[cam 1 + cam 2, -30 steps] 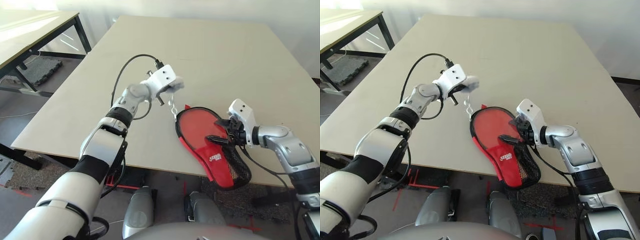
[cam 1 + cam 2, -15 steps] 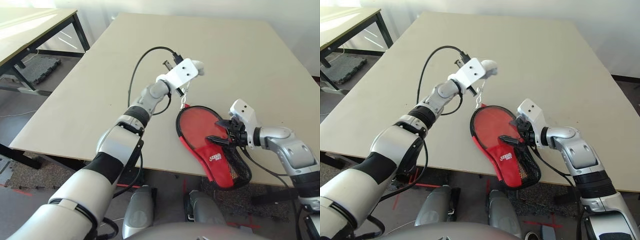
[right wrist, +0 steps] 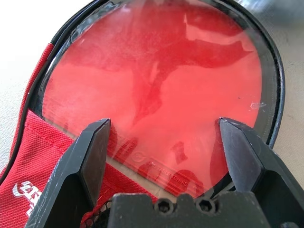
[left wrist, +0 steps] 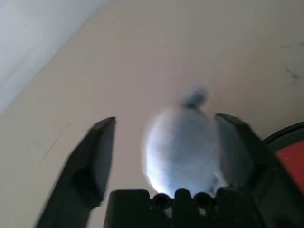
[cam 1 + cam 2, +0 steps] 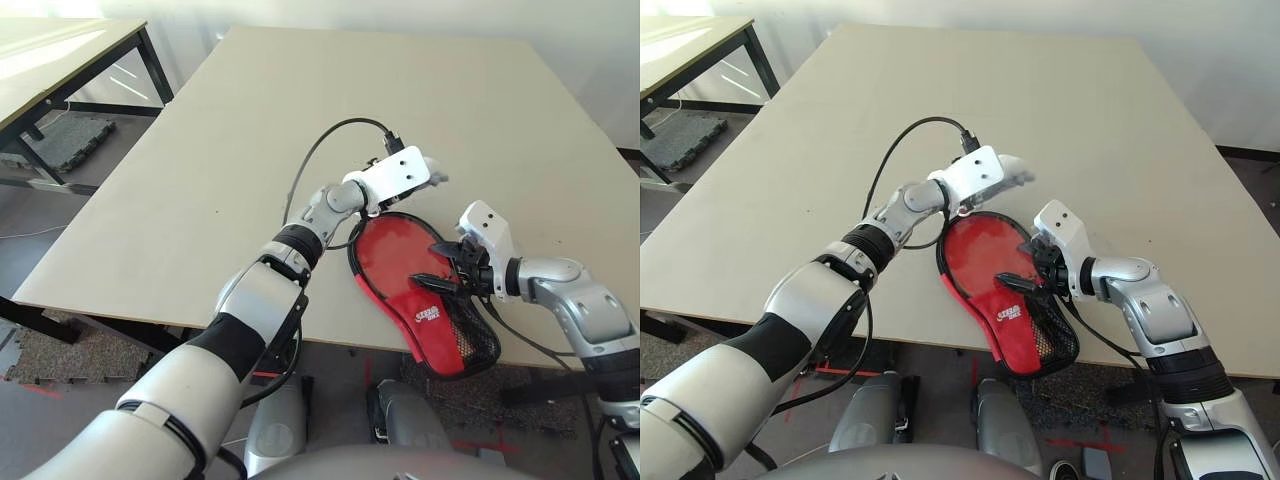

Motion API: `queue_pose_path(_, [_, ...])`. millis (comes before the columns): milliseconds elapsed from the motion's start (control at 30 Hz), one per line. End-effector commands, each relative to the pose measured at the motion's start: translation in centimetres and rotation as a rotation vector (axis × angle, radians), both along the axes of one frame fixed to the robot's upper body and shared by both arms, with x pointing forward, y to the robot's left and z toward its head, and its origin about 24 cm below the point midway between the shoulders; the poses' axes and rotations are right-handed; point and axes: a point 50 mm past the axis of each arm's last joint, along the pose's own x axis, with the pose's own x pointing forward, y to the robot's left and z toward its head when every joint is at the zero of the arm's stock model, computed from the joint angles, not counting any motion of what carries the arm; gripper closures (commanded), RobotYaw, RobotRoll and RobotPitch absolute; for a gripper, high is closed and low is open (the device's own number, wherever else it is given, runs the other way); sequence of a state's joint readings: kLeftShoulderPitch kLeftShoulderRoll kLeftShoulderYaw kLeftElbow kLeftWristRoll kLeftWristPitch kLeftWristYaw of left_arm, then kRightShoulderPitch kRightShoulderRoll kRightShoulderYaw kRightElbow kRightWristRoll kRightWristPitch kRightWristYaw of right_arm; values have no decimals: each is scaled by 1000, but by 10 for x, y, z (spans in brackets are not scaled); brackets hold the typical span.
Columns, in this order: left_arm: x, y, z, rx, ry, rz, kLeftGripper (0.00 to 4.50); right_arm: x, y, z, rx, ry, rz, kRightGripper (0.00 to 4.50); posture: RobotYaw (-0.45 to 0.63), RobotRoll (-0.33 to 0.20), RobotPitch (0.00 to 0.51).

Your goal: Store the ping-pong paddle in its case and zip it.

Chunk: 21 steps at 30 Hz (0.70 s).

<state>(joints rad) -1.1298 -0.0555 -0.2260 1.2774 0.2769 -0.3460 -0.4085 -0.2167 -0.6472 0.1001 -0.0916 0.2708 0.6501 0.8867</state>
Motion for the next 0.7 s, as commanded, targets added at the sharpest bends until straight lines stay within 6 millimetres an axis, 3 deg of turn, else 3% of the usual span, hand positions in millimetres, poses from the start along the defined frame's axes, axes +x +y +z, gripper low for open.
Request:
queue_pose_path(33, [2,7,3,-32,15,-10,14,-8,-1,-25,-20,132,-22,0,74,0,76])
queue_pose_path(200, [4,20,7,-78,35,-39,14,-5,1,-26,-18,129,-17,0,84,0,71])
queue_pose_path(367, [3,45,-2,-88,204,-134,14,-4,1,-27,-18,128,-13,0,100,0,70])
queue_pose_path(533, [-10,67,-15,-29,360,-271,14,-1,0,-27,-18,127,-10,0,116,0,69])
queue_pose_path(700, [-31,69,-30,19,433,-350,14,1,0,-26,-19,121,-9,0,116,0,69])
